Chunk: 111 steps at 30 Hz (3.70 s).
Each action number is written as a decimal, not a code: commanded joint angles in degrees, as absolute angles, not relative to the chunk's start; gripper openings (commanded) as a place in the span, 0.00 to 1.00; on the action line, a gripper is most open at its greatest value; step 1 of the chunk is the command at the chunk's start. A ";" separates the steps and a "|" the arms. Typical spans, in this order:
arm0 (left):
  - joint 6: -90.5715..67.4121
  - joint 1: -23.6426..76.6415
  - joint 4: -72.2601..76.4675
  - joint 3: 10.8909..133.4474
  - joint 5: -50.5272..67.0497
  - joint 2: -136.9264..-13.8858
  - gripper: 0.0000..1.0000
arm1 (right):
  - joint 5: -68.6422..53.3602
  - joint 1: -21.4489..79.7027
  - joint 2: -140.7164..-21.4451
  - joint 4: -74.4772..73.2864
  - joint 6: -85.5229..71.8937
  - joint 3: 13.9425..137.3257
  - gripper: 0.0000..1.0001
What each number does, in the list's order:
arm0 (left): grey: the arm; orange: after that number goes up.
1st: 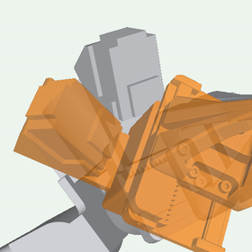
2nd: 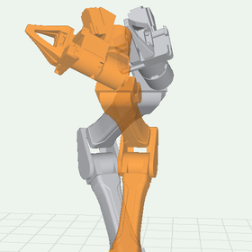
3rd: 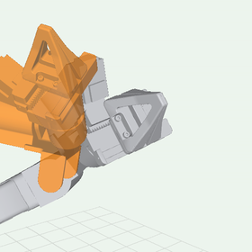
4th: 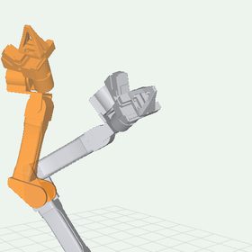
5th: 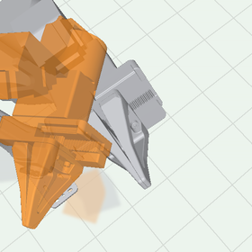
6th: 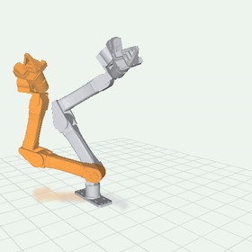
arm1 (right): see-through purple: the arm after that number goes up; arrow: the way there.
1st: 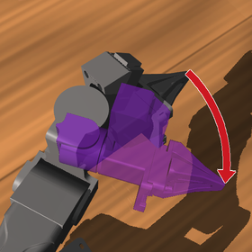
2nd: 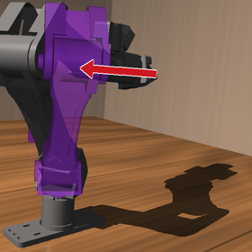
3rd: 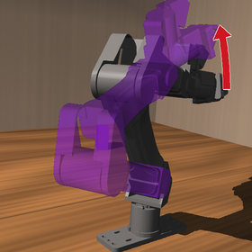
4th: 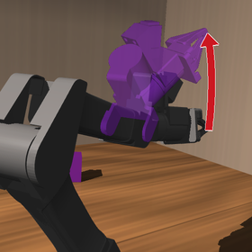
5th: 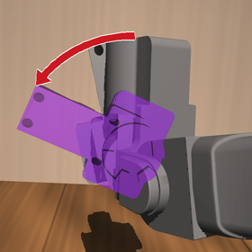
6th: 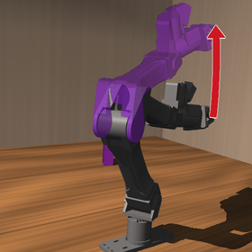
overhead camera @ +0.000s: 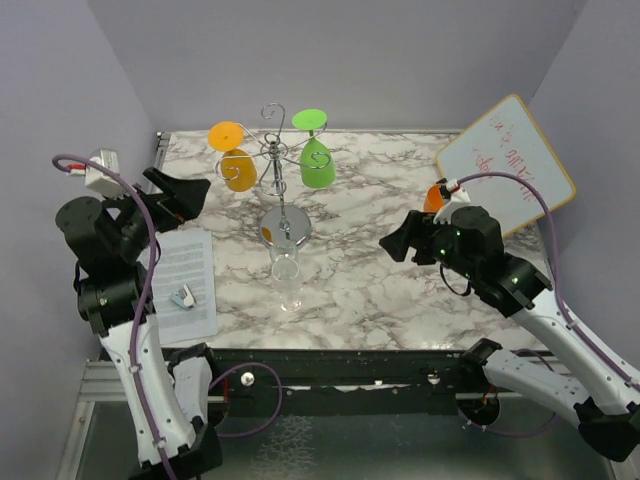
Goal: Place the wine glass upside down on the wine glass rack
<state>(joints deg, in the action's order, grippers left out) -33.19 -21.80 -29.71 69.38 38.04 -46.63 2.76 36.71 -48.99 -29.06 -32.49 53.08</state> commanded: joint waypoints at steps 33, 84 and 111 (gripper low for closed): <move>-28.10 8.86 -38.89 47.72 29.06 -47.80 0.86 | -5.75 37.00 -57.31 -9.09 -43.59 36.29 0.78; -30.01 48.31 -27.92 49.59 -12.09 -49.01 0.00 | -12.67 37.00 -54.54 2.57 -78.37 29.50 0.74; -29.05 56.57 11.42 37.23 -22.08 -47.81 0.00 | -1.55 37.00 -51.64 -0.68 -104.41 33.07 0.64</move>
